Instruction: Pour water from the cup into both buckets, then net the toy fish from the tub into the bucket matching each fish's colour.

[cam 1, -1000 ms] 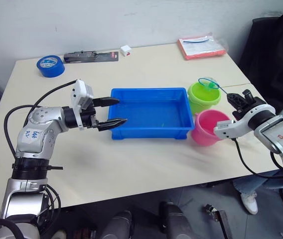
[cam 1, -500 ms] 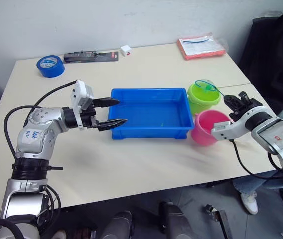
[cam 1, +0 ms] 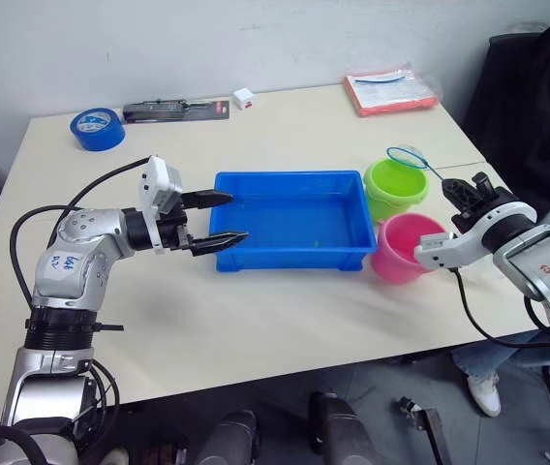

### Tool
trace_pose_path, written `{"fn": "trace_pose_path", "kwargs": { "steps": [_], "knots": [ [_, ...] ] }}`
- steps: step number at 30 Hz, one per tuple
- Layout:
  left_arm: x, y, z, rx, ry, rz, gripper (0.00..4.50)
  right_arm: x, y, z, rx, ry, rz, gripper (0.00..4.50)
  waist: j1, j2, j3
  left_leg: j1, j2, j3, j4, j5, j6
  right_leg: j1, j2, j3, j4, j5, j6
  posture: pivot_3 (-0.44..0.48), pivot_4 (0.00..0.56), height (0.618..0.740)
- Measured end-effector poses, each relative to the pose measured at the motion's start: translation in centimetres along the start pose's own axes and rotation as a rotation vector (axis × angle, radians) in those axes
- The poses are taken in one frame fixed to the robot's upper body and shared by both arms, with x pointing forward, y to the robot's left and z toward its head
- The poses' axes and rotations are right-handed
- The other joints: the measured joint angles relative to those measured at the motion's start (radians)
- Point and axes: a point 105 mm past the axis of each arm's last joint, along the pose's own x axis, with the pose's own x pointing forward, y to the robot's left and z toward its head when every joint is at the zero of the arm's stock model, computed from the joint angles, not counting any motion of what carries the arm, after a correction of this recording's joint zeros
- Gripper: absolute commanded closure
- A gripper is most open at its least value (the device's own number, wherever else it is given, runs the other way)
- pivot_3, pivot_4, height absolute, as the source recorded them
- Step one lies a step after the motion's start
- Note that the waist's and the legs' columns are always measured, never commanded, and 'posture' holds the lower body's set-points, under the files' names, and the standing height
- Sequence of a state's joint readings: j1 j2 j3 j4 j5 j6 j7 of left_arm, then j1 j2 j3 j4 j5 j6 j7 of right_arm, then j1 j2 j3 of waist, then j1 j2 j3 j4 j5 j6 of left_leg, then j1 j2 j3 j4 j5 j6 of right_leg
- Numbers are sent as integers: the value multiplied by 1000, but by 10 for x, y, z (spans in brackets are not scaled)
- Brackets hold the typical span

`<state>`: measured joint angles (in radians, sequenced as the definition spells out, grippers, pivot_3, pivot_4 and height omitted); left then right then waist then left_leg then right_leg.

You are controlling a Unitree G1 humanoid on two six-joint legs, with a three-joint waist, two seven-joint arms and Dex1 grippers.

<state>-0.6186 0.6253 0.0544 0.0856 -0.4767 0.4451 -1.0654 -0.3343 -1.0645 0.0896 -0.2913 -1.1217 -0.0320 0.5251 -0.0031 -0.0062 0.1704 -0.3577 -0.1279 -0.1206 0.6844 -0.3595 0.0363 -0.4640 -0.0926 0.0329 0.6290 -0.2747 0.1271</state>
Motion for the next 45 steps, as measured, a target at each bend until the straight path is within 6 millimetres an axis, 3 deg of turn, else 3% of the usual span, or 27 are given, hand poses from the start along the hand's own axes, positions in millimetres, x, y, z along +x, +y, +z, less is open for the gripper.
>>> {"fn": "trace_pose_path", "kwargs": {
  "steps": [4, 8, 10, 14, 17, 22, 35, 45],
  "knots": [
    [-5, -2, -3, -32, 13, 4, 0, 6, -21, -2, 454, -51, 31, 3710, -9, 0, 0, 0, 1, 0, 0, 0, 0, 0, 0, 0, 0, 0, 0, 0, 150, 740],
    [-15, -6, -8, -81, 53, -1, 0, 5, -46, -6, 787, -157, 83, 3710, -10, 0, 0, 0, 1, -2, 0, 0, 0, 1, 0, -1, 1, 0, 0, 0, 150, 740],
    [-21, -4, -9, -98, 70, 14, 0, 4, -47, 3, 945, -232, 157, 3710, -8, 0, 0, 0, 1, -3, 0, 0, 0, 2, 0, -2, 0, 0, 0, 0, 150, 740],
    [-30, -6, -6, -100, 79, 34, 0, 3, -41, 28, 1092, -356, 320, 3710, 2, 0, 0, 0, 0, -2, 0, 0, 0, 2, -1, -2, 0, 0, 0, 0, 150, 740],
    [-35, -11, -7, -106, 88, 42, 0, 0, -46, 48, 1098, -445, 406, 3710, 1, 0, 0, 0, 0, -3, 0, 0, 0, 2, -1, -2, 1, 0, 0, 0, 150, 740],
    [-40, -23, -10, -126, 86, 60, 0, 6, -39, 64, 1007, -481, 488, 3710, 1, 0, 0, 0, 0, -2, 0, 0, 0, 1, -1, -2, 1, 0, 0, 0, 150, 740],
    [-50, -40, -12, -157, 80, 93, 0, 23, -13, 67, 857, -470, 532, 3710, 1, 0, 0, 0, 0, -2, 0, 0, 0, 1, -1, -2, 0, 0, 0, 0, 150, 740],
    [-52, -45, -12, -171, 74, 110, 0, 22, -5, 67, 789, -507, 575, 3710, 1, 0, 0, 0, 1, -2, 0, 0, 0, 1, -1, -1, -1, 0, 0, 0, 150, 740]
  ]
}}
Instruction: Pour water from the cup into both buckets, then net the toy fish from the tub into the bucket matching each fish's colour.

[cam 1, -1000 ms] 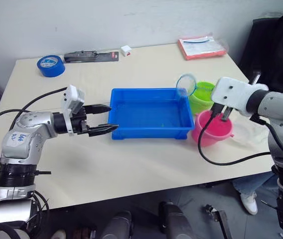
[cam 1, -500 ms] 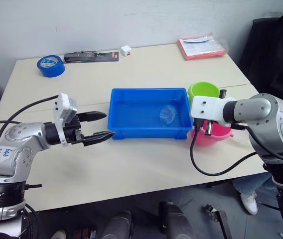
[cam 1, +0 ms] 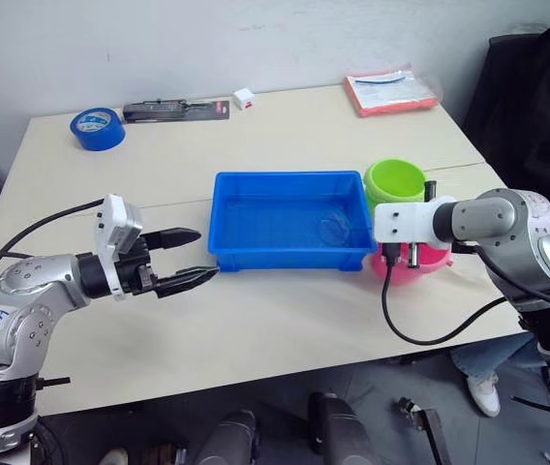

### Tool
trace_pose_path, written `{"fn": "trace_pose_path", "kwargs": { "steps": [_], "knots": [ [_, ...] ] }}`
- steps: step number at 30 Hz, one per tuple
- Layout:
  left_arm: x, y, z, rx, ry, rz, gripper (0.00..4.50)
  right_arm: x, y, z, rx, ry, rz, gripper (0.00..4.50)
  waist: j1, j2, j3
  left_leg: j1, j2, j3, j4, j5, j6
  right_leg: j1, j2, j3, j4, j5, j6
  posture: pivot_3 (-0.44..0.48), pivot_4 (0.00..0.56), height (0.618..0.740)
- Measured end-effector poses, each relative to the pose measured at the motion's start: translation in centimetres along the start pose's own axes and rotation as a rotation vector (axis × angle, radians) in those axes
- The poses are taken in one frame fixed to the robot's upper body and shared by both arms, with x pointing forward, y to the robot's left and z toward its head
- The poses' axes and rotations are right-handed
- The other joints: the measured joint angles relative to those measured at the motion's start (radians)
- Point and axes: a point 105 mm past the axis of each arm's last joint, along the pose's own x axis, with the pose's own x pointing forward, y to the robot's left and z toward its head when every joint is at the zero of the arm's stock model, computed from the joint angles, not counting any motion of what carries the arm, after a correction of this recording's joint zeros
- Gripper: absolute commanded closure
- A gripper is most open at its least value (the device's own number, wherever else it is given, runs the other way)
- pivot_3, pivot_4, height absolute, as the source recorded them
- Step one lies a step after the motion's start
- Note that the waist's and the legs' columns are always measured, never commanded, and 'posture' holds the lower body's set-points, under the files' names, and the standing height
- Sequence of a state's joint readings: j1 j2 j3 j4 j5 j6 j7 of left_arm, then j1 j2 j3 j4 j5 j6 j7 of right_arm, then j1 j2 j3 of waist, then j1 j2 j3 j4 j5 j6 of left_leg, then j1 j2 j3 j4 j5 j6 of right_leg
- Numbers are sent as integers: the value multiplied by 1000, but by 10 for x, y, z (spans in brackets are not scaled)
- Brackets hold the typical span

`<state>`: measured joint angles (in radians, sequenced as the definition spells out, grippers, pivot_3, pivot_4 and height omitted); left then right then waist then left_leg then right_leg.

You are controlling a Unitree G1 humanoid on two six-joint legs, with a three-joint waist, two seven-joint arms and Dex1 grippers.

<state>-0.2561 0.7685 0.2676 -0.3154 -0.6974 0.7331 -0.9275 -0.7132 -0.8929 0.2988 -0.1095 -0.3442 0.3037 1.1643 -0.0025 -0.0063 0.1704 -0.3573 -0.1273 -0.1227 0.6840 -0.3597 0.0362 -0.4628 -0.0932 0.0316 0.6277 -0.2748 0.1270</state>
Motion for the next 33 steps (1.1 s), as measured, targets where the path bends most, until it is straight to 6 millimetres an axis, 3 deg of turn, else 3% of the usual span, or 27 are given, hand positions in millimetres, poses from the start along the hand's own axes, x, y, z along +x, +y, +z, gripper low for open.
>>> {"fn": "trace_pose_path", "kwargs": {
  "steps": [10, 17, 33],
  "knots": [
    [-6, -1, 5, 22, 1, 32, 0, 3, 4, 18, 38, -96, 81, 3710, 0, 0, 0, 0, 0, 0, 0, 0, 0, 0, 0, 0, 0, 0, 0, 0, 150, 740],
    [-8, -1, 3, 13, -4, 52, 0, 7, 3, 28, 164, -136, 124, 3710, 1, 0, 0, 0, 0, 0, 0, 0, 0, 0, 0, 0, 0, 0, 0, 0, 150, 740],
    [-13, -2, 4, 20, -5, 77, 0, 11, -8, 43, 829, -153, 251, 3710, 1, 0, 0, 0, 0, -1, -1, 0, 0, 0, 0, 0, 0, 0, -1, 0, 150, 740]
  ]
}}
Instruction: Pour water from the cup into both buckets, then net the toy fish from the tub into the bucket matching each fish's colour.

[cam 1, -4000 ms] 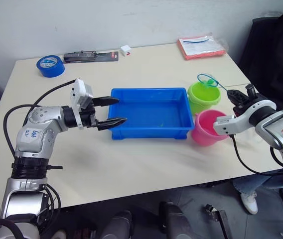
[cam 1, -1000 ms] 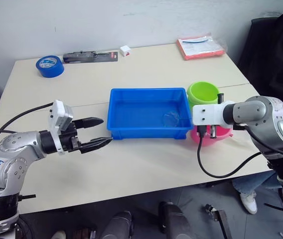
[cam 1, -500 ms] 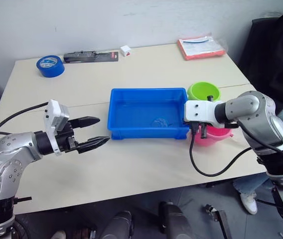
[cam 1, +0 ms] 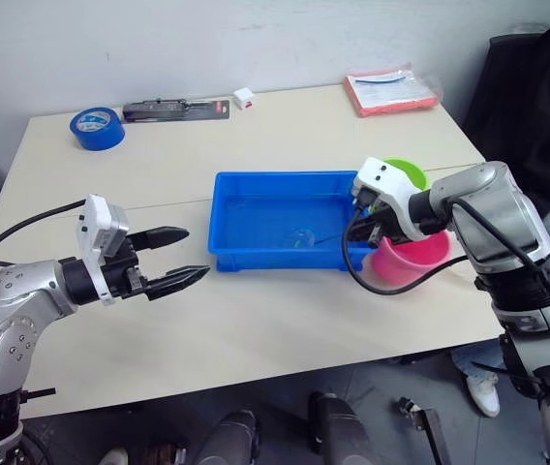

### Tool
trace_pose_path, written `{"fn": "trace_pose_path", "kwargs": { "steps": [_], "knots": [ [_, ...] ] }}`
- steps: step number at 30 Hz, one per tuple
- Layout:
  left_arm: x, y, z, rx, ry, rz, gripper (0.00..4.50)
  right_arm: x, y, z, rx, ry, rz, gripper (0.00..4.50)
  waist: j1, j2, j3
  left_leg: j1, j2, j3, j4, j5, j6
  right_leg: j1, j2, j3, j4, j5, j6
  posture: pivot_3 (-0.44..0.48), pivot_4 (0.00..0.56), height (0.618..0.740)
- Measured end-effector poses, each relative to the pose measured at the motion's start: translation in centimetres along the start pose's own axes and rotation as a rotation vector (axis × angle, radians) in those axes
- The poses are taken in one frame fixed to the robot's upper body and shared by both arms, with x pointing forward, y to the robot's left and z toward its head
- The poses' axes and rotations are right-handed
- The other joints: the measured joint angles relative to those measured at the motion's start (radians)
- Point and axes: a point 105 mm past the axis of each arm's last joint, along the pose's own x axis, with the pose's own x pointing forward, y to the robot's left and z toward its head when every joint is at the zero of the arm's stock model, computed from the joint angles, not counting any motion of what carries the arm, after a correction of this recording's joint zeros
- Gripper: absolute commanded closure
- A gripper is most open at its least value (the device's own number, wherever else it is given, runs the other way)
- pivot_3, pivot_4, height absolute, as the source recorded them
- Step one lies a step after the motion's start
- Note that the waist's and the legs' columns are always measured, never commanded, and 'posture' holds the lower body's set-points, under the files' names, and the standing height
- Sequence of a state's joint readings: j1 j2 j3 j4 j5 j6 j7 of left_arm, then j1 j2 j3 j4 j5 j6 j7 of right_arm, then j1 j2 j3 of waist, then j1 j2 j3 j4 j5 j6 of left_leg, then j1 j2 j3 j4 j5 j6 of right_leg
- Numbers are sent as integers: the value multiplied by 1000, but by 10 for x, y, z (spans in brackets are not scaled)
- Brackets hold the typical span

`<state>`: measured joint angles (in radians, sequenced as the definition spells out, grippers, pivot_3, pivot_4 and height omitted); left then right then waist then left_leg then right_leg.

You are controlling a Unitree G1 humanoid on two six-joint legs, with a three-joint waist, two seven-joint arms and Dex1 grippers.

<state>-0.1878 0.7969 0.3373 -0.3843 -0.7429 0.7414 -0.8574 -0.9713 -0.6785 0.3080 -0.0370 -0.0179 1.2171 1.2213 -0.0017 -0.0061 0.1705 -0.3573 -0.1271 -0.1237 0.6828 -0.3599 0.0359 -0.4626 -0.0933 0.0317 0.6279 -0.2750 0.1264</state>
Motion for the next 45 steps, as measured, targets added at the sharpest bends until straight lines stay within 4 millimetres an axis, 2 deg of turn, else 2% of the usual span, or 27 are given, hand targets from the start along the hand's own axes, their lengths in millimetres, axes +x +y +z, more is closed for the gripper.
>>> {"fn": "trace_pose_path", "kwargs": {
  "steps": [9, 18, 31, 35, 42, 45],
  "knots": [
    [0, 0, 0, 2, 1, -2, 0, 6, -9, -2, 137, -18, -41, 3710, -1, 0, 0, 0, 0, 0, 0, 0, 0, 0, 0, 0, 0, 0, 0, 0, 150, 740],
    [3, 2, 9, 30, -16, -15, 0, -3, -15, 14, 206, -139, -61, 3710, -1, 0, 0, 0, 0, 0, 0, 0, 0, 0, 0, 0, 0, 0, 0, 0, 150, 740],
    [22, 24, 23, 104, -53, -37, 0, -23, -24, 22, 269, -296, -129, 3710, -3, 0, 0, 0, 0, 0, 0, 0, 0, 0, 0, -1, 0, 0, 0, 0, 150, 740],
    [28, 29, 30, 142, -62, -51, 0, -38, -26, 19, 289, -362, -169, 3710, -1, 0, 0, -1, 0, 0, 0, 0, 0, -1, 0, -1, 0, 0, 0, 0, 150, 740],
    [39, 34, 32, 158, -72, -95, 0, -85, -43, 21, 323, -501, -326, 3710, 0, 0, 0, -1, -1, 0, 0, 0, 0, 0, 0, -1, 0, 0, 0, 0, 150, 740],
    [46, 35, 31, 154, -76, -116, 0, -96, -52, 6, 352, -491, -411, 3710, -1, 0, 0, -1, -1, 0, 0, 0, 0, -1, 0, -1, 0, 0, 0, 0, 150, 740]
  ]
}}
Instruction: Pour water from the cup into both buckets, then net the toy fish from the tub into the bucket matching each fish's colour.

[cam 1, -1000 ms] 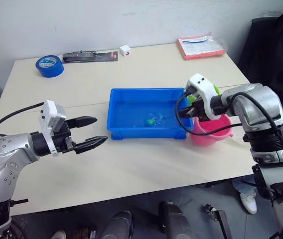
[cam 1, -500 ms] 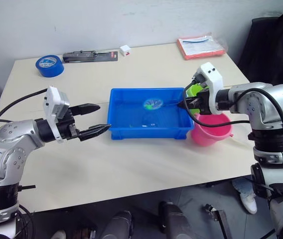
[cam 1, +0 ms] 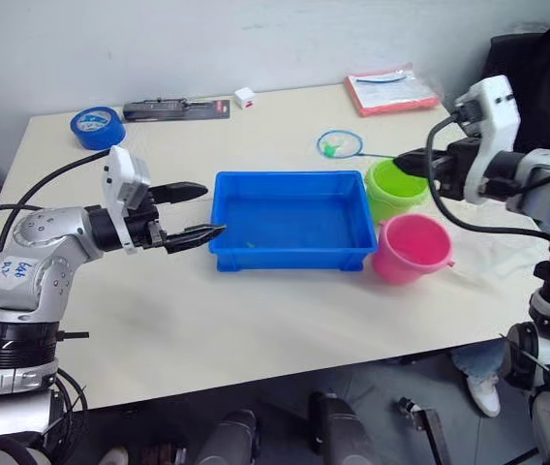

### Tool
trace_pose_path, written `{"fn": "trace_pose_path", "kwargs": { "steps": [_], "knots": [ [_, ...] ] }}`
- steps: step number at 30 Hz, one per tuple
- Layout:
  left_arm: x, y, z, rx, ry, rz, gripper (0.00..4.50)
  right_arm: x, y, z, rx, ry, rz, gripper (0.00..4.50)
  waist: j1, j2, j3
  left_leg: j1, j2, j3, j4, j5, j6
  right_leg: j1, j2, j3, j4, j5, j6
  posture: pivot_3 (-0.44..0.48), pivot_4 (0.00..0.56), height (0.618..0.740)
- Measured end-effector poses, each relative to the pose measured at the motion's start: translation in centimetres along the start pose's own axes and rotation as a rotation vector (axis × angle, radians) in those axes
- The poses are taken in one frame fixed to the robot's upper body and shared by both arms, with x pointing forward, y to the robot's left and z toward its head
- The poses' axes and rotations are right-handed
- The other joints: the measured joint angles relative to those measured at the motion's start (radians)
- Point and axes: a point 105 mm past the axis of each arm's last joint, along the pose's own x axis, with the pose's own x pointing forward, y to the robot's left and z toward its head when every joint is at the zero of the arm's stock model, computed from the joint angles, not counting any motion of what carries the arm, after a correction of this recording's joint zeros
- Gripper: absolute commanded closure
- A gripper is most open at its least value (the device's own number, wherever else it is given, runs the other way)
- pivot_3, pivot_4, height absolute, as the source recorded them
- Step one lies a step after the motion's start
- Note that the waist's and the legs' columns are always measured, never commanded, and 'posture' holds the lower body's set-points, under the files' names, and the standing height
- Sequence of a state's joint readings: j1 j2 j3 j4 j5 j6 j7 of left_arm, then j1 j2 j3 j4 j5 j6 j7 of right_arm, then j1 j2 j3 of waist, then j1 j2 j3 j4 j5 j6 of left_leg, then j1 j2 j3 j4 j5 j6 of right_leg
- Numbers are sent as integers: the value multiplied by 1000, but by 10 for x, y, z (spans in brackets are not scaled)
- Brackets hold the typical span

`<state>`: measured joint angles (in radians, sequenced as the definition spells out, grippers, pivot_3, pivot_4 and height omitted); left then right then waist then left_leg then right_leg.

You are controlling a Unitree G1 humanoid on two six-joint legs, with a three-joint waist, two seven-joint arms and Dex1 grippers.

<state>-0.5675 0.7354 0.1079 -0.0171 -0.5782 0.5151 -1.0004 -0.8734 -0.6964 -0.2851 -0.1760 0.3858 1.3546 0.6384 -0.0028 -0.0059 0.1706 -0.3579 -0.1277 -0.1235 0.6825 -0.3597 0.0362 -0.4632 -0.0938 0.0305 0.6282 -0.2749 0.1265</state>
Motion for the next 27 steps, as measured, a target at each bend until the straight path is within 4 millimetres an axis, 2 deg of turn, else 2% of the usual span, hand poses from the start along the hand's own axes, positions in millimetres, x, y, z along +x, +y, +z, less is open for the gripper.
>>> {"fn": "trace_pose_path", "kwargs": {
  "steps": [6, 10, 14, 20, 27],
  "knots": [
    [5, 3, 0, 2, -2, -26, 0, -18, -26, -8, -61, 22, -149, 3710, 1, 0, 0, 0, 0, 0, 0, 0, 0, 0, 0, 0, 0, 0, 0, 0, 150, 740],
    [6, 5, 1, 9, -5, -32, 0, -26, -39, -23, -135, 73, -230, 3710, 1, 0, 0, 0, 0, 1, 0, 0, 0, 0, 0, 1, 0, 0, 0, 0, 150, 740],
    [11, 2, -1, 5, -8, -60, 0, -24, -40, -34, -353, 135, -282, 3710, 0, 0, 0, 0, 0, 1, 1, 0, 0, 0, 0, 0, 0, 0, 0, 0, 150, 740],
    [16, 3, -2, -5, -9, -73, 0, -11, -33, -45, -725, 193, -306, 3710, 1, 0, 0, 0, 0, 1, 1, 0, 0, -1, 0, 1, 0, 0, 0, 0, 150, 740],
    [17, 2, -3, -7, -8, -79, 0, -8, -26, -34, -1247, 205, -368, 3710, 2, 0, 0, 0, 0, 1, 1, 0, 0, -1, 0, 1, -1, 0, 0, 0, 150, 740]
  ]
}}
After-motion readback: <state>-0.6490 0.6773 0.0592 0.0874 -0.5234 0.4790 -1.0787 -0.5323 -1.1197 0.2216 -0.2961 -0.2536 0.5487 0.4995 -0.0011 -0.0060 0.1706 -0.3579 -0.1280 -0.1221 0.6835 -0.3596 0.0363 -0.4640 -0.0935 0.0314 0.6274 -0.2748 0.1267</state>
